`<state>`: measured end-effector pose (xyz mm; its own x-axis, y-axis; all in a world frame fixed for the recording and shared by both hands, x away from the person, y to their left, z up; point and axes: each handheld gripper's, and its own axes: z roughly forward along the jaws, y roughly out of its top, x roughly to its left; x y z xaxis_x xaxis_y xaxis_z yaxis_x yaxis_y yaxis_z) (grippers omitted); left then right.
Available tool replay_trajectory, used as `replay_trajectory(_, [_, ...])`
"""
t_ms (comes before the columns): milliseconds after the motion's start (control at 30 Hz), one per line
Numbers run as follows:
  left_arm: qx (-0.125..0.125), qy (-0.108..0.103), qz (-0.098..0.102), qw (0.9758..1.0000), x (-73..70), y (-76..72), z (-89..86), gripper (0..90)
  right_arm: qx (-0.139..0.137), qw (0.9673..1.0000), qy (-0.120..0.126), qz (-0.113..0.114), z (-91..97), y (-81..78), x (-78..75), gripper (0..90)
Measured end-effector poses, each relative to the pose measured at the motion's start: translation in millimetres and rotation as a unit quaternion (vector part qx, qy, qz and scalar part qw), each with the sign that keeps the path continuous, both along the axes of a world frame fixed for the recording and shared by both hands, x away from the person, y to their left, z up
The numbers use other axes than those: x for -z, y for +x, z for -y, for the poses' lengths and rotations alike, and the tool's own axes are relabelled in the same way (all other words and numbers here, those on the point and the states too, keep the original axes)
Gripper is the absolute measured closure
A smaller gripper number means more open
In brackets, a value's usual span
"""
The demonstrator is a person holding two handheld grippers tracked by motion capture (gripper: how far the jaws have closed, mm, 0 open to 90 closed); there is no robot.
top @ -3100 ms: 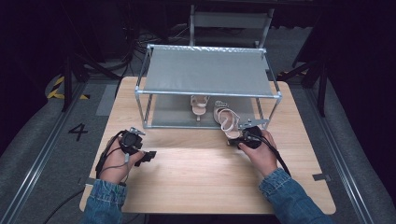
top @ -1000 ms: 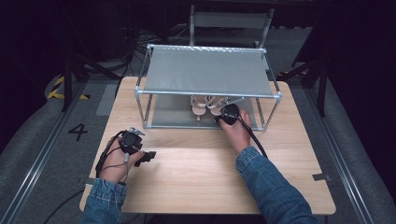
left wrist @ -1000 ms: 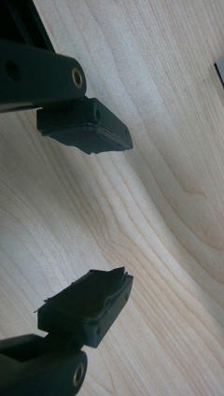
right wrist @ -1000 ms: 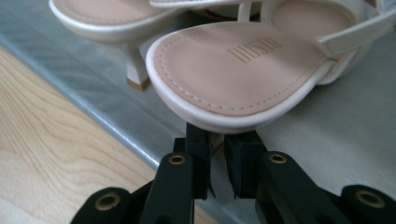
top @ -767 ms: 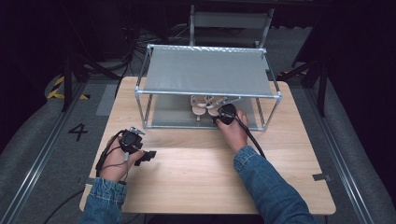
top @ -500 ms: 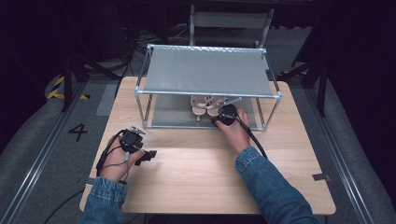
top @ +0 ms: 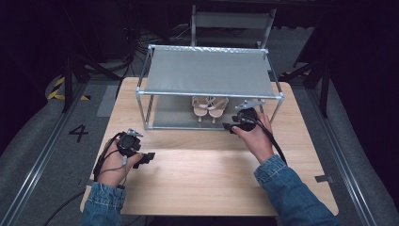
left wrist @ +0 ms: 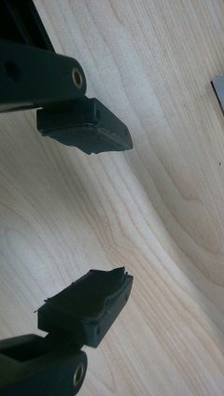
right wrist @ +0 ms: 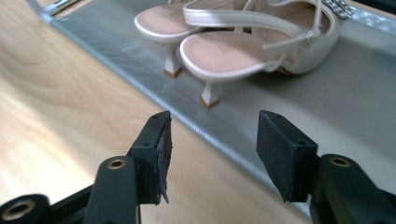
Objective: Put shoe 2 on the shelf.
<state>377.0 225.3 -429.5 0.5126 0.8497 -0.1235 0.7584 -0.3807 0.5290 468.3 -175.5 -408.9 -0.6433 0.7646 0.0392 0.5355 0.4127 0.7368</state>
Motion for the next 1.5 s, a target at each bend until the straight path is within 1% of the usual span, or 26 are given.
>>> replay_trajectory(67, [0.002, 0.002, 0.001, 1.0, -0.3, 0.1, -0.2, 30.9, 0.0, 1.0, 0.002, -0.003, 9.3, -7.1, -3.8, 44.9])
replay_trajectory(167, [0.006, 0.001, 0.001, 1.0, -1.5, -0.8, 0.9, 30.5, 0.003, 0.9999, 0.002, -0.012, 23.8, -17.5, -9.0, 43.7])
replay_trajectory(200, [0.007, 0.001, 0.004, 1.0, -1.8, -1.1, 1.2, 30.4, 0.004, 0.9999, 0.003, -0.016, 28.7, -20.7, -10.8, 43.4])
replay_trajectory(333, [0.009, -0.001, 0.004, 0.9999, -4.1, -2.2, 0.8, 30.1, 0.008, 0.9997, 0.002, -0.024, 46.9, -33.4, -17.8, 42.1])
replay_trajectory(400, [0.014, 0.002, 0.005, 0.9999, -4.9, -2.1, -0.5, 30.0, 0.012, 0.9995, 0.0, -0.028, 57.0, -38.8, -21.1, 40.7])
replay_trajectory(500, [0.011, 0.001, 0.004, 0.9999, -4.3, -3.5, -1.3, 29.7, 0.015, 0.9993, -0.004, -0.035, 68.6, -44.7, -22.6, 39.7])
replay_trajectory(533, [0.014, 0.005, 0.003, 0.9999, -4.2, -3.7, -2.2, 29.6, 0.017, 0.9991, -0.006, -0.039, 73.7, -47.2, -22.7, 39.4])
replay_trajectory(600, [0.016, 0.01, 0.003, 0.9998, -4.1, -4.5, -4.1, 29.4, 0.023, 0.9986, -0.001, -0.049, 83.1, -51.3, -23.1, 38.7])
replay_trajectory(633, [0.016, 0.01, 0.003, 0.9998, -4.1, -4.5, -4.1, 29.2, 0.023, 0.9985, 0.001, -0.049, 87.7, -52.5, -22.6, 38.3])
replay_trajectory(667, [0.014, 0.014, 0.002, 0.9998, -4.7, -5.6, -5.3, 29.0, 0.028, 0.9982, 0.002, -0.052, 92.1, -53.4, -21.9, 38.0])
replay_trajectory(700, [0.019, 0.016, 0.002, 0.9997, -5.4, -5.7, -6.5, 28.9, 0.03, 0.9979, -0.001, -0.057, 96.3, -53.5, -20.8, 37.5])
replay_trajectory(767, [0.017, 0.012, 0.004, 0.9998, -7.1, -6.5, -7.4, 28.9, 0.033, 0.9966, -0.012, -0.074, 103.8, -54.2, -18.5, 37.6])
replay_trajectory(800, [0.016, 0.009, 0.003, 0.9998, -8.0, -7.1, -7.4, 28.7, 0.037, 0.996, -0.014, -0.08, 106.5, -54.6, -17.6, 37.6])
replay_trajectory(833, [0.021, 0.014, 0.006, 0.9997, -9.1, -6.6, -8.5, 28.5, 0.04, 0.9952, -0.019, -0.088, 109.8, -55.0, -16.4, 37.5])
replay_trajectory(867, [0.021, 0.012, 0.002, 0.9997, -9.7, -6.9, -8.5, 28.3, 0.04, 0.9939, -0.032, -0.098, 113.6, -55.3, -14.9, 37.6])
replay_trajectory(900, [0.018, 0.011, 0.001, 0.9998, -9.9, -6.9, -8.8, 28.1, 0.04, 0.9931, -0.04, -0.103, 116.5, -55.5, -13.7, 37.5])
replay_trajectory(967, [0.015, 0.017, -0.002, 0.9997, -10.0, -6.6, -10.2, 27.9, 0.045, 0.9907, -0.056, -0.115, 122.0, -55.9, -11.4, 36.3])
replay_trajectory(1000, [0.013, 0.022, 0.0, 0.9997, -9.4, -5.9, -11.6, 27.9, 0.046, 0.9893, -0.065, -0.122, 124.7, -56.0, -10.2, 36.3])
replay_trajectory(1033, [0.01, 0.024, -0.004, 0.9996, -9.1, -5.7, -12.4, 27.9, 0.048, 0.9885, -0.074, -0.123, 127.7, -56.3, -8.4, 35.3])
replay_trajectory(1100, [0.005, 0.027, -0.005, 0.9996, -8.1, -5.2, -14.1, 27.9, 0.051, 0.9869, -0.082, -0.129, 131.0, -56.4, -5.7, 34.5])
replay_trajectory(1200, [-0.001, 0.029, -0.01, 0.9995, -7.1, -4.6, -17.0, 27.9, 0.055, 0.9834, -0.093, -0.146, 136.6, -55.6, 0.6, 33.0])
replay_trajectory(1233, [-0.002, 0.033, -0.011, 0.9994, -6.8, -4.3, -18.1, 27.9, 0.057, 0.9827, -0.097, -0.147, 138.0, -55.1, 2.7, 32.3])
replay_trajectory(1367, [-0.011, 0.047, -0.015, 0.9987, -3.8, -3.6, -22.1, 27.7, 0.062, 0.9778, -0.121, -0.159, 144.9, -52.6, 12.5, 31.2])
replay_trajectory(1467, [-0.016, 0.056, -0.019, 0.9981, -0.4, -2.5, -25.2, 27.6, 0.065, 0.9763, -0.123, -0.166, 148.9, -50.7, 18.7, 30.2])
replay_trajectory(1500, [-0.015, 0.057, -0.023, 0.998, -0.1, -2.2, -25.7, 27.6, 0.066, 0.9752, -0.126, -0.169, 150.7, -50.1, 20.8, 29.8])
